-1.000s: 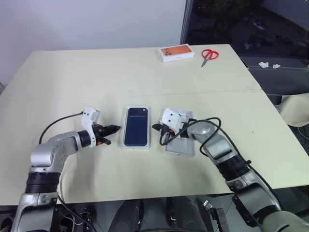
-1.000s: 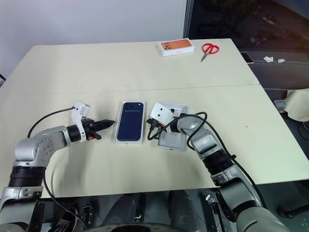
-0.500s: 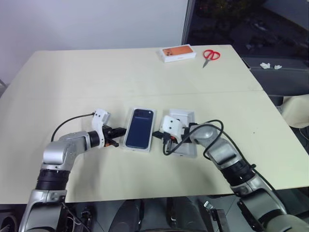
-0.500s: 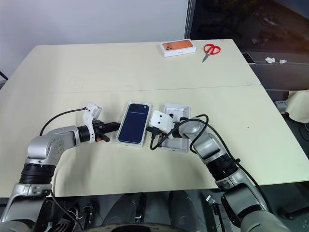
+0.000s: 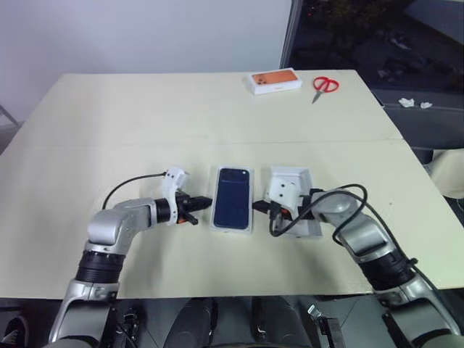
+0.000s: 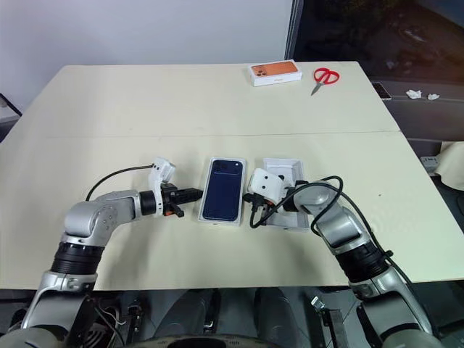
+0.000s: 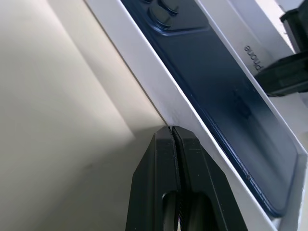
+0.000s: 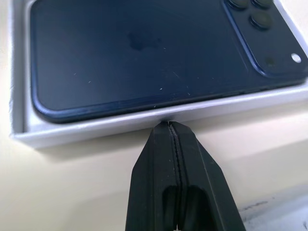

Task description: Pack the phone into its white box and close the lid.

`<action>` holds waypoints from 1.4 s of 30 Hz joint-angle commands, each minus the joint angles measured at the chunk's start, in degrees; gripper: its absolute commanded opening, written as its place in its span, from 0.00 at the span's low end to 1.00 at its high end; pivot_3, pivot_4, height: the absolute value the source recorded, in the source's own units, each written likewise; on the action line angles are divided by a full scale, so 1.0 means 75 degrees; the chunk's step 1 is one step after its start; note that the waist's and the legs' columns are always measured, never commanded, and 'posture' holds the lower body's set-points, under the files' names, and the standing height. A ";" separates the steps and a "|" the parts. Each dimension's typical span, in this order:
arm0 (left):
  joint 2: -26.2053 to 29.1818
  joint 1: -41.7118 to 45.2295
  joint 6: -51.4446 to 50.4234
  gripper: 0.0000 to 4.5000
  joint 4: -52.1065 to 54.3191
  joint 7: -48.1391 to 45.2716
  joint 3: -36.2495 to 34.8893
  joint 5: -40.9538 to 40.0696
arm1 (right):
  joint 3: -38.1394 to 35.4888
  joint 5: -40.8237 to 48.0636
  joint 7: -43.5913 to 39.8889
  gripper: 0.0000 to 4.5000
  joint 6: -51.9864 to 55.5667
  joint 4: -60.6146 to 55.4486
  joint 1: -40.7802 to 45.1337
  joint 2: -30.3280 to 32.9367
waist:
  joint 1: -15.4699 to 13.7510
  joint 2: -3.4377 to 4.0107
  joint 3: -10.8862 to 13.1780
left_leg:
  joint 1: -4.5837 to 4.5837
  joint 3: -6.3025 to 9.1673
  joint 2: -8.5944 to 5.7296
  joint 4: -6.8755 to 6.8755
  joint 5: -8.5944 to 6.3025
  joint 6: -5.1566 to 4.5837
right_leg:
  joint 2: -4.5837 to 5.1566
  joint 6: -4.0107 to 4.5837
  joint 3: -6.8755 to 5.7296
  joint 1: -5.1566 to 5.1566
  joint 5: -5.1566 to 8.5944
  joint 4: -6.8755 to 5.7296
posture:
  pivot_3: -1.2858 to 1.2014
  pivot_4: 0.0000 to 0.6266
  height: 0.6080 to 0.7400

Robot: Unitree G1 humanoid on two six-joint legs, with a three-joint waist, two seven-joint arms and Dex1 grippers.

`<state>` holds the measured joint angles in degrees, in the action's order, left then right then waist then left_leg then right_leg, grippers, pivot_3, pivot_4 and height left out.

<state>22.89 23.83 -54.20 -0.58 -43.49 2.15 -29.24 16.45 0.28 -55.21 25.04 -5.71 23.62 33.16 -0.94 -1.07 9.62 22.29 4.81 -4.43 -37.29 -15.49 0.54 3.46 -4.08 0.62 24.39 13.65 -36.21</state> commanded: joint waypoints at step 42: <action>0.1151 -0.0155 0.0242 0.99 0.0302 -0.0870 -0.0702 -0.0524 | -0.0632 0.1046 -0.0405 0.99 0.0942 -0.0945 0.0813 0.0844 | 0.0051 0.0008 0.0007 | 0.0006 -0.0003 0.0015 0.0010 0.0002 0.0003 | -0.0013 0.0000 0.0004 0.0019 0.0000 -0.0001 | 0.52 0.24 1.00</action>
<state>31.06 22.40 -53.37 1.52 -49.09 -1.48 -32.24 13.63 7.14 -58.06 31.98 -10.94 28.26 39.04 -0.56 -1.01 9.67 22.33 4.79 -4.32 -37.21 -15.48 0.56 3.36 -4.09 0.65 24.54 13.65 -36.22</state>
